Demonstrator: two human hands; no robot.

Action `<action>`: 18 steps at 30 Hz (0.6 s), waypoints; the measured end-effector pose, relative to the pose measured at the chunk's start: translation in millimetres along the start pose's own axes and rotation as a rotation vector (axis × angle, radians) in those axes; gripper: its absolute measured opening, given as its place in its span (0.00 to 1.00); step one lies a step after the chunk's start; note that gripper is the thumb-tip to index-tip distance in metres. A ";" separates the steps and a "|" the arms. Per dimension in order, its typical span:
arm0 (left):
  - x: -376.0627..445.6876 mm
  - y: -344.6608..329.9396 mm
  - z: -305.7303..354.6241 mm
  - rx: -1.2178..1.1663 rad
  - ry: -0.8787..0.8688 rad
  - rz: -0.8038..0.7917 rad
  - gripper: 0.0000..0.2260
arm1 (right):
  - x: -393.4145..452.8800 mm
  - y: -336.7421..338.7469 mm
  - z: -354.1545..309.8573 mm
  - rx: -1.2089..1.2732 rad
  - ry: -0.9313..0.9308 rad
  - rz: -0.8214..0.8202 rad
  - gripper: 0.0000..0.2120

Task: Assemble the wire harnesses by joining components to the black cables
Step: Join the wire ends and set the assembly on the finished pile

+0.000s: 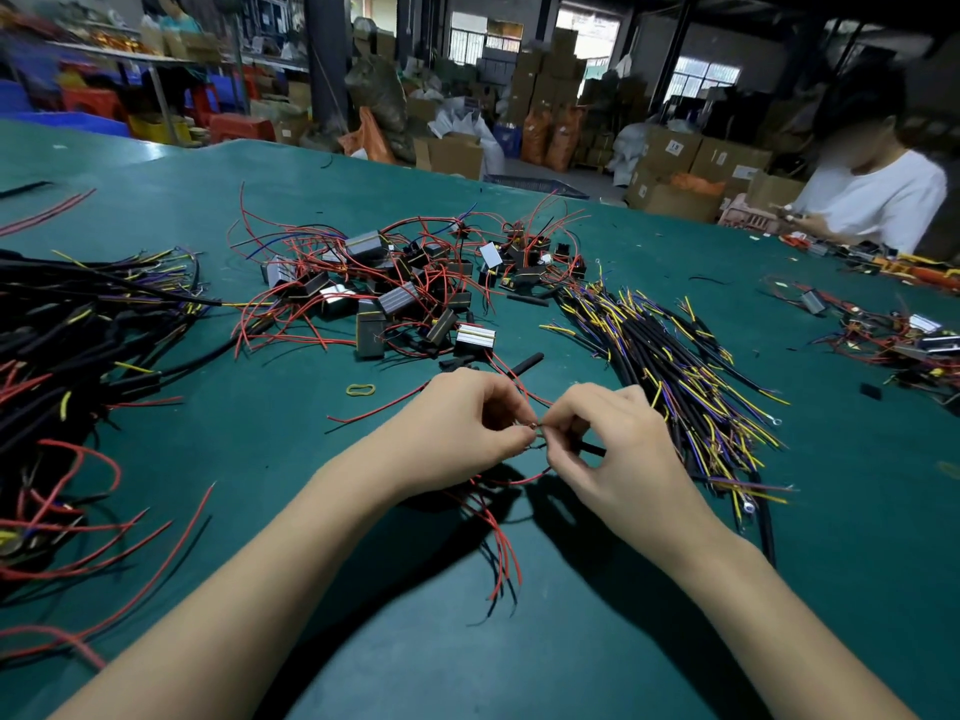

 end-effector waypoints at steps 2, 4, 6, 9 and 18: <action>0.0 1.1 3.8 0.004 -0.044 0.040 0.05 | 0.4 0.1 1.8 0.024 -0.013 0.011 0.04; -1.0 0.4 9.6 0.028 -0.116 0.057 0.05 | 0.4 -0.1 5.8 0.071 -0.044 0.020 0.04; -2.6 -0.7 16.4 0.101 -0.197 0.062 0.03 | -0.3 -1.7 10.1 0.136 -0.080 0.017 0.04; -5.0 -5.0 25.2 0.294 -0.326 0.047 0.02 | -1.6 -4.8 12.9 0.187 -0.104 -0.004 0.05; -4.7 -3.6 27.2 0.218 -0.338 0.074 0.04 | 0.4 4.7 -20.2 -0.505 0.288 0.163 0.04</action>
Point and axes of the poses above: each hand's wrist, its own x-axis towards the middle knuckle, its own y-axis out of the back of the hand, z = x × y, the point moved 8 cm from there along x, towards the middle knuckle, and after that the axes turned 12 degrees about -x, right-handed, at the moved point
